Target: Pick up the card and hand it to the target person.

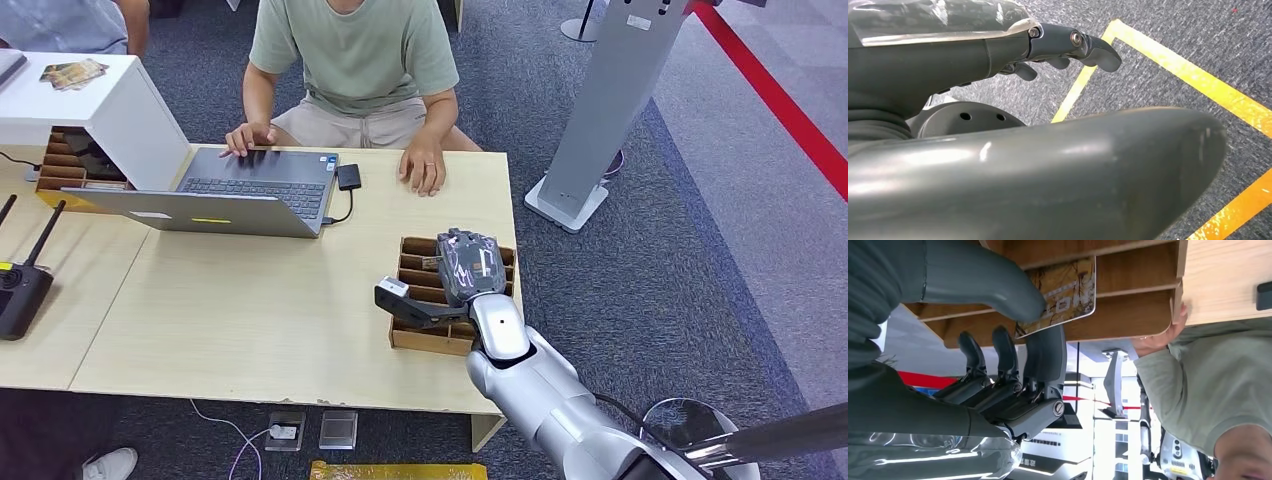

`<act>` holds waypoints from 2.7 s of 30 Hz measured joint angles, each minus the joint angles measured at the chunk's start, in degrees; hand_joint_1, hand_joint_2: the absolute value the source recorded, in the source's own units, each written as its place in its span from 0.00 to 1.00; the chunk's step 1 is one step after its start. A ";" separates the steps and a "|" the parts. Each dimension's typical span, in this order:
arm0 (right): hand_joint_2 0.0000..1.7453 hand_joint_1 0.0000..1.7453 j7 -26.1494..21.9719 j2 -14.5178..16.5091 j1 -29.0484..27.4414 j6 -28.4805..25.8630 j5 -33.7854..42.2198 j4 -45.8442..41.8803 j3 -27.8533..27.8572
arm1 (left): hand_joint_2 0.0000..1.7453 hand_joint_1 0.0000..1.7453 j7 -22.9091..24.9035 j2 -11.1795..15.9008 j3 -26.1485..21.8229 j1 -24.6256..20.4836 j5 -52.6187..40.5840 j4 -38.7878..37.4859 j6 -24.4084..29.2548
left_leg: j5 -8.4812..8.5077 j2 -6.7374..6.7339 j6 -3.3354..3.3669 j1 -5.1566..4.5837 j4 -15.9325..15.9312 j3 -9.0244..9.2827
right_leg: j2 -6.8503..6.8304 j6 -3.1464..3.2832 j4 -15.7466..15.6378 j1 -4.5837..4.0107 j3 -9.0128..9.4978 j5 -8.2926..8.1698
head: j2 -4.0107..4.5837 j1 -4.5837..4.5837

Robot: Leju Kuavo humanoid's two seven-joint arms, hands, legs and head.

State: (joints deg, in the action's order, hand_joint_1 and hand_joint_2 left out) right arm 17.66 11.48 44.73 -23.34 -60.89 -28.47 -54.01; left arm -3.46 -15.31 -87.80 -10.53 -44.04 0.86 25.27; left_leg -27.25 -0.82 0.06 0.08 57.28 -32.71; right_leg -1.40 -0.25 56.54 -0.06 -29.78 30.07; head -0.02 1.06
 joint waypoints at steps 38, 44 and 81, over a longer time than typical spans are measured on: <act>1.00 0.94 -3.97 -2.56 1.94 -7.83 -5.04 -17.33 8.07 | 0.00 0.00 -1.87 -0.18 0.00 0.11 3.76 0.02 -1.84 | 0.06 -0.01 -0.02 0.00 0.00 0.00 | 0.01 0.00 0.00 0.00 -0.01 -0.05 | 0.00 -0.03; 1.00 0.96 -5.05 -2.71 4.35 -4.52 -10.62 -21.20 8.48 | 0.00 0.00 -1.74 0.18 0.00 0.14 1.95 0.02 -3.06 | 0.07 -0.01 -0.01 0.00 0.00 -0.01 | 0.01 0.01 0.01 0.00 0.00 -0.05 | -0.01 -0.03; 1.00 0.00 -13.18 4.48 12.07 1.62 11.02 -8.85 8.11 | 0.00 0.00 0.31 2.15 0.00 0.13 -1.93 0.02 -4.81 | 0.09 0.00 -0.01 0.00 0.00 -0.04 | 0.00 0.01 0.01 0.00 -0.04 -0.05 | 0.00 -0.02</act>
State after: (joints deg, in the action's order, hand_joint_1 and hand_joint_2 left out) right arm 4.48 15.96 56.80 -21.72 -49.87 -37.32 -45.90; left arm -3.15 -13.16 -87.80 -10.40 -45.97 0.87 20.46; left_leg -27.16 -0.82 0.05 0.09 57.28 -32.75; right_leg -1.40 -0.24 56.55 -0.07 -29.81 30.01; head -0.02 1.04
